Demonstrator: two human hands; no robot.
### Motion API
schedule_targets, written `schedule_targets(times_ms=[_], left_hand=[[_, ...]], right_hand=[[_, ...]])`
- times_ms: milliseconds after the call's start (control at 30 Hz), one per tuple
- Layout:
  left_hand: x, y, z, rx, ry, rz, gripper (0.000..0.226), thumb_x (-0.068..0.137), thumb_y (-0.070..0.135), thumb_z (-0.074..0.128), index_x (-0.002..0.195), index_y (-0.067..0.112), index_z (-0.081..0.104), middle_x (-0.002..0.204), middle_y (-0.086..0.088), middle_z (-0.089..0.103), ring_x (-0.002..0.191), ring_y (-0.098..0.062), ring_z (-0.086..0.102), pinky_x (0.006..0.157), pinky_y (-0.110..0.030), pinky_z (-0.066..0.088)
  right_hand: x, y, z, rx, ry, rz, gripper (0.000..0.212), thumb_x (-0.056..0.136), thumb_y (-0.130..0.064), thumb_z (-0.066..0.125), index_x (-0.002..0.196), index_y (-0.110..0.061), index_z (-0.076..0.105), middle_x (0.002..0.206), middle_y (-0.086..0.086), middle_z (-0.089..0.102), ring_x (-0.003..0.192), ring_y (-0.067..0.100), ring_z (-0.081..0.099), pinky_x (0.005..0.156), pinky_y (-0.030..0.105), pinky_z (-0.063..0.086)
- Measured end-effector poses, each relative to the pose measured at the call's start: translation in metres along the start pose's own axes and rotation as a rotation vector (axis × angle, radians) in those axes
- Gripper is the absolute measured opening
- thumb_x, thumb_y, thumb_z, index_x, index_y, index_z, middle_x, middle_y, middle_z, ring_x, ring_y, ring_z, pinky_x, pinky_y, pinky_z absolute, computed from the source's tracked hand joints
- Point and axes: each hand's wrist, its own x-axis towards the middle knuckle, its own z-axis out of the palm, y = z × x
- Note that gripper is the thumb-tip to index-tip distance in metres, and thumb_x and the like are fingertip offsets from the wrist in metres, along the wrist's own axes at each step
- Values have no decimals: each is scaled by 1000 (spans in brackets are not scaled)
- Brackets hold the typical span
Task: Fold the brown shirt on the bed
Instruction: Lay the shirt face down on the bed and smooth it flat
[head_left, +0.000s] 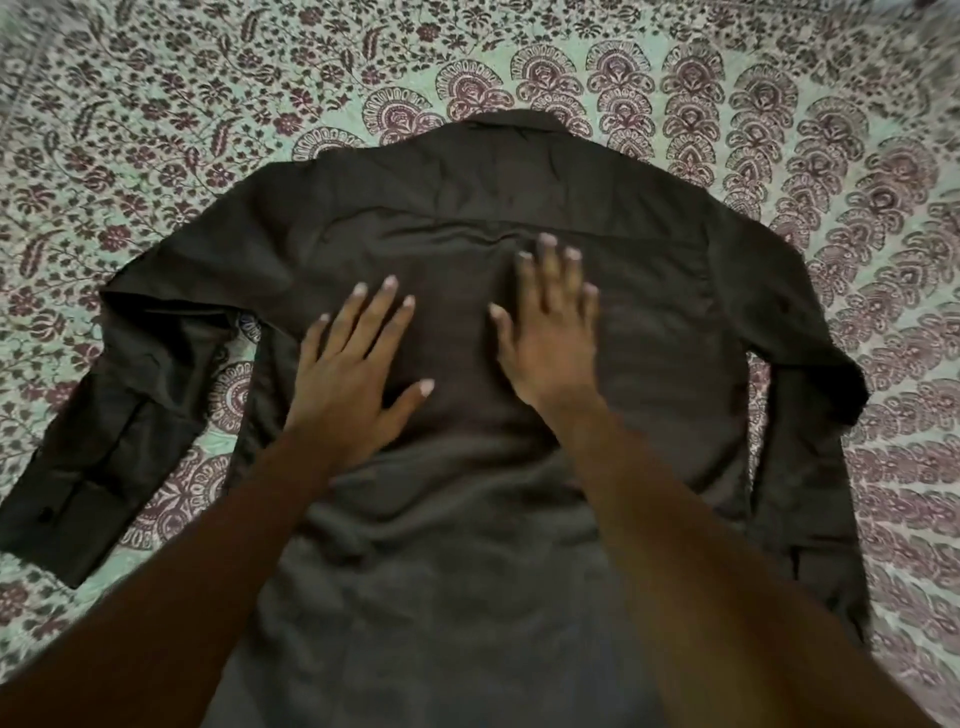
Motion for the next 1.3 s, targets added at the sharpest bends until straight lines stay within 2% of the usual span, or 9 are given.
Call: schedule_targets(times_ms=[133,300,500,600,700,1000,1167,1233,1300], left_hand=[[51,-16,23,72,-51,-40,94,89,82,28,167,32,11,177,7,3,162,-22,8,125,-57,18],[30,-16,27,56,-41,-41,98,87,85,28,167,34,6,177,6,0,163,-23,6,128,-56,11],[-2,0,6,35,-37,-72,93,85,81,39,162,29,31,170,-1,27,154,-30,29,117,-58,29],[46,-1,4,-13,-25,13,93,87,77,39,165,31,19,175,4,10,160,-27,16,119,-58,27],[72,-6,23,40,-69,50,98,85,85,28,167,35,8,176,9,0,162,-23,5,126,-57,19],[17,15,22,-19,-129,-3,109,76,90,35,167,37,4,176,9,-5,163,-23,-3,128,-58,9],[-55,25,18,4,-146,25,103,81,85,38,167,35,11,176,7,-1,163,-22,5,128,-54,18],[-70,31,18,41,-124,5,96,86,81,37,167,34,13,177,4,0,163,-23,9,127,-55,19],[-82,39,19,67,-103,0,94,88,77,39,167,32,15,177,2,1,163,-25,10,127,-56,18]], right_hand=[[57,-19,16,24,-123,-223,59,109,-51,30,165,-35,20,176,-4,3,162,22,0,128,58,10],[1,9,14,10,-92,141,73,99,-78,17,164,-47,6,176,-6,-3,162,22,-4,129,54,1],[-58,20,-5,40,-67,388,83,100,-75,23,167,-27,13,176,4,-1,161,35,-3,127,63,5],[-7,5,-3,47,1,144,76,104,-63,29,167,-21,16,176,4,-1,161,34,-6,127,59,2],[44,-7,10,62,-94,-39,66,108,-52,33,167,-27,17,176,-2,-2,162,30,-7,128,60,6],[-89,52,-4,-115,-83,51,70,99,-76,25,163,-51,10,176,-9,3,162,24,6,126,60,13],[-126,95,-17,-54,-45,478,83,95,-80,25,166,-39,12,176,2,3,162,34,2,125,66,11],[-115,77,-15,-47,-1,457,84,98,-74,26,166,-26,18,176,9,4,161,38,0,126,66,8],[-97,50,-8,-22,3,253,78,102,-66,30,167,-25,18,176,8,2,162,35,-2,128,61,4]])
